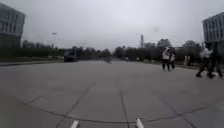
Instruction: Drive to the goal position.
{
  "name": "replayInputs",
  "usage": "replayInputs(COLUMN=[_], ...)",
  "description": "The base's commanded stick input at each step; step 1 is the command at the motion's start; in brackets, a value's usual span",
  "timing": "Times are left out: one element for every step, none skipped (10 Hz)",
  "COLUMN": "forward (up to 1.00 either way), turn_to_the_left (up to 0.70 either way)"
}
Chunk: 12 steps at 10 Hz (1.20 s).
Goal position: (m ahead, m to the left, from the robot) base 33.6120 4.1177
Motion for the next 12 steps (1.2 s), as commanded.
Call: replayInputs(forward=[1.0,1.0,1.0,1.0,1.0,1.0,1.0,1.0,1.0,1.0,1.0,1.0], turn_to_the_left=[-0.36,-0.04,0.0,0.0,0.0,-0.04,-0.11,-0.39,-0.4,-0.35,-0.04,0.0])
